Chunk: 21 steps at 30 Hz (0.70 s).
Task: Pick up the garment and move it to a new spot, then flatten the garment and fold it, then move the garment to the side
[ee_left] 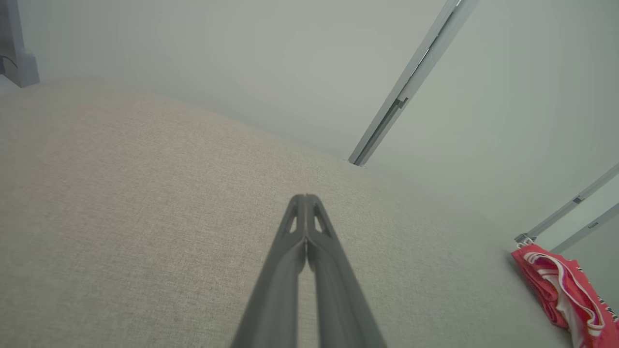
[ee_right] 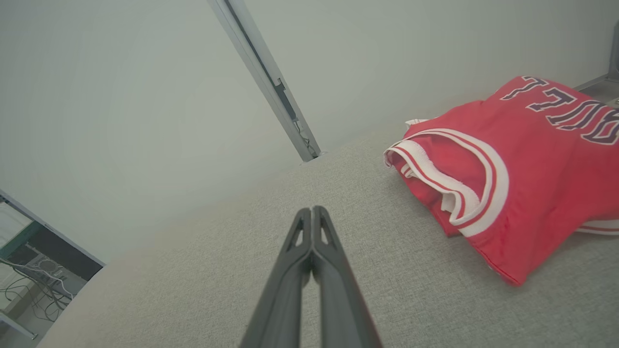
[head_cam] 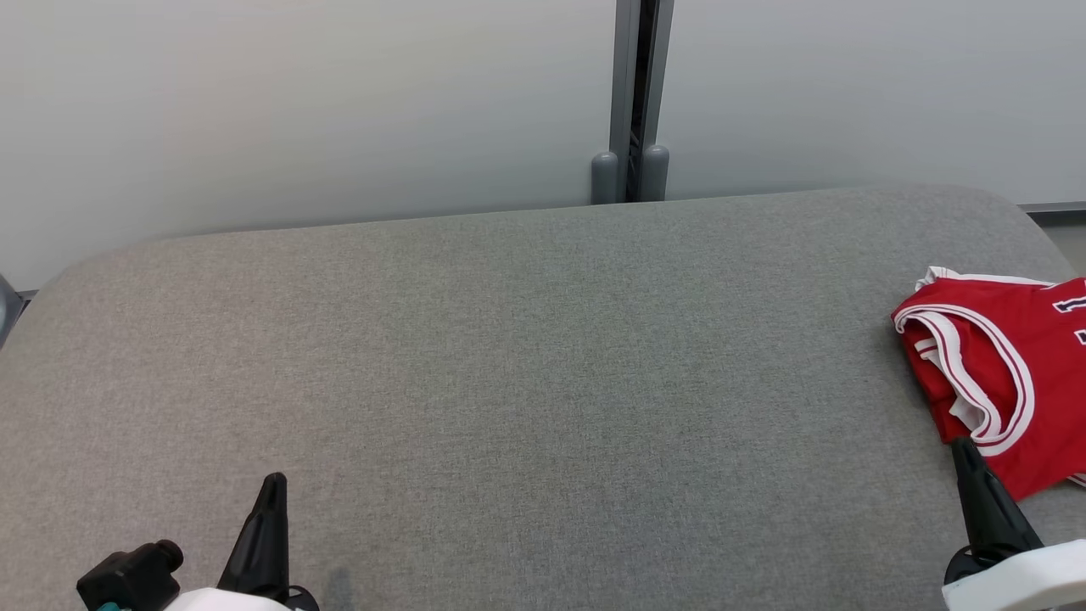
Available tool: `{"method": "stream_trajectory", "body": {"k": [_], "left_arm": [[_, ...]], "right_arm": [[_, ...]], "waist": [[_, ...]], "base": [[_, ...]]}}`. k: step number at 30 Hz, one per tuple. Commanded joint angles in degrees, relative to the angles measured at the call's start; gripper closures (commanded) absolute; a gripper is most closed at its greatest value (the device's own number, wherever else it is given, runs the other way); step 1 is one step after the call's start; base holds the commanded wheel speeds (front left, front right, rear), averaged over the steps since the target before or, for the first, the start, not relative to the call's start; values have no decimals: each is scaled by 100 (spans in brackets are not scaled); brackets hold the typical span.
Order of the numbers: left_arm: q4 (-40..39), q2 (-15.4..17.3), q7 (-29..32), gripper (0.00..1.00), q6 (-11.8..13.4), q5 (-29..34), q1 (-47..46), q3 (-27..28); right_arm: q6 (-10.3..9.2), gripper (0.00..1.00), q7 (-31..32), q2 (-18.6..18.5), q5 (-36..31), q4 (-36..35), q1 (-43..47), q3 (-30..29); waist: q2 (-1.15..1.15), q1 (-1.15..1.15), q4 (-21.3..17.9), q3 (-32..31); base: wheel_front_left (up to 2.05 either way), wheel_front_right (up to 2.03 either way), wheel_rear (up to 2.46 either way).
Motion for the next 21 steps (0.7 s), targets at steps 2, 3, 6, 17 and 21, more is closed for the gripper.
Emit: {"method": "stream_trajectory", "body": {"k": [2,3,6,17,21], "left_arm": [[-7,-15,-34,100,-115,-263,-222,70],[11,-36,-37,100,-144,-330,-232,74],[62,-97,-45,100,-228,-532,-271,87],[220,-295,-63,100,-494,-1159,-388,127],[278,-371,-73,100,-592,-1392,-426,141]], "right_arm": [[1,100,117,-51,344,-5,-172,-121],[1,100,146,-48,429,14,-186,-148],[0,100,237,-40,678,71,-222,-226],[0,100,524,-10,1448,249,-341,-485],[0,100,632,2,1735,314,-387,-578]], "waist": [[0,0,-1,5],[0,0,-1,7],[0,0,-2,13],[0,0,-6,32],[0,0,-7,40]], "base": [[0,0,0],[0,0,0],[0,0,0],[0,0,0],[0,0,0]]}}
